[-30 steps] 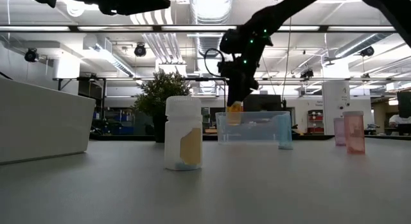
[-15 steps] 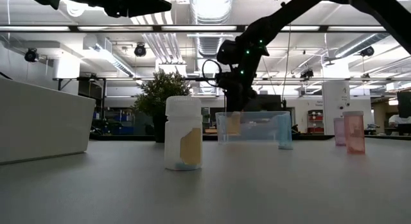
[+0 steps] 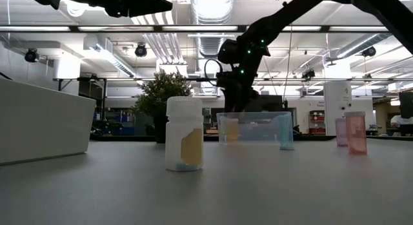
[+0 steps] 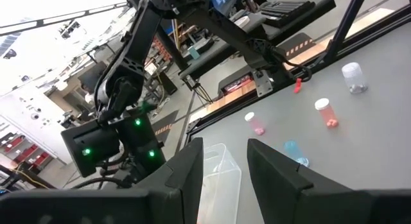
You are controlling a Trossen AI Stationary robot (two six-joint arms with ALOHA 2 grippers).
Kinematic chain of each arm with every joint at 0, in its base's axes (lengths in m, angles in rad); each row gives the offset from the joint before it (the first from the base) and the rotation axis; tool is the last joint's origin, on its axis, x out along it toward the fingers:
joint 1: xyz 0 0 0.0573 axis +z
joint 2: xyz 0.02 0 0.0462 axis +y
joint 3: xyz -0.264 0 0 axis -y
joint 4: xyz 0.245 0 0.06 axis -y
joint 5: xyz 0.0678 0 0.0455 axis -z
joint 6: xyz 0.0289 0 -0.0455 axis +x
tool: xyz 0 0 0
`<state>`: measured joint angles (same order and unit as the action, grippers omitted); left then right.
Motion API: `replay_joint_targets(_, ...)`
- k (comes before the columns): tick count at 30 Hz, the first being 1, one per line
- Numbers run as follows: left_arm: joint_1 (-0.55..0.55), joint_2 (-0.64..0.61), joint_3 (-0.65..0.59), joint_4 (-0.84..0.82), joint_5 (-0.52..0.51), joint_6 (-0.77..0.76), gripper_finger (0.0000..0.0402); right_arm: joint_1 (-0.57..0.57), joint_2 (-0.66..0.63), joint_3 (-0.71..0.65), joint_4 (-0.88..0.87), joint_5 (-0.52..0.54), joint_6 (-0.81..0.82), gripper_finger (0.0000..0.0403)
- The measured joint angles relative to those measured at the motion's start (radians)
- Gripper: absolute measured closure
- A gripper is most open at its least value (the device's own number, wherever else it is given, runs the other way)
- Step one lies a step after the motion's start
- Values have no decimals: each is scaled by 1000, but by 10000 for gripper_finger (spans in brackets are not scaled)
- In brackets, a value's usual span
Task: Pick and place medicine bottles into bin by pill shape (circle, oval)
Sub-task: Put the blue tablet bottle into the gray bin
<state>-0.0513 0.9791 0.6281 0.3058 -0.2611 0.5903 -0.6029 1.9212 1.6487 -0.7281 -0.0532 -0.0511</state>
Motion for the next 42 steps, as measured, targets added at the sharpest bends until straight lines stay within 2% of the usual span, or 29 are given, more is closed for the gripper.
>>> replay_joint_targets(5, 0, 0, 0, 0, 0, 0, 295, 6, -70, 2, -22, 0, 33, 96)
replay_joint_targets(11, 0, 0, 0, 0, 0, 0, 295, 75, -245, -85, -31, 0, 42, 104)
replay_joint_targets(19, 0, 14, 0, 32, 0, 0, 295, 246, -546, -388, 181, 7, 60, 124)
replay_joint_targets(25, 0, 45, 0, 98, -1, 0, 295, 390, -756, -610, 338, 145, 68, 138)
replay_joint_targets(30, 0, 71, 0, 138, -1, -9, 295, 479, -891, -736, 396, 171, 118, 147)
replay_joint_targets(35, 0, 99, 0, 141, -1, -19, 295, 570, -969, -832, 478, 173, 133, 153)
replay_joint_targets(42, -1, 126, 0, 158, -1, -199, 295, 673, -954, -861, 487, 177, 229, 154)
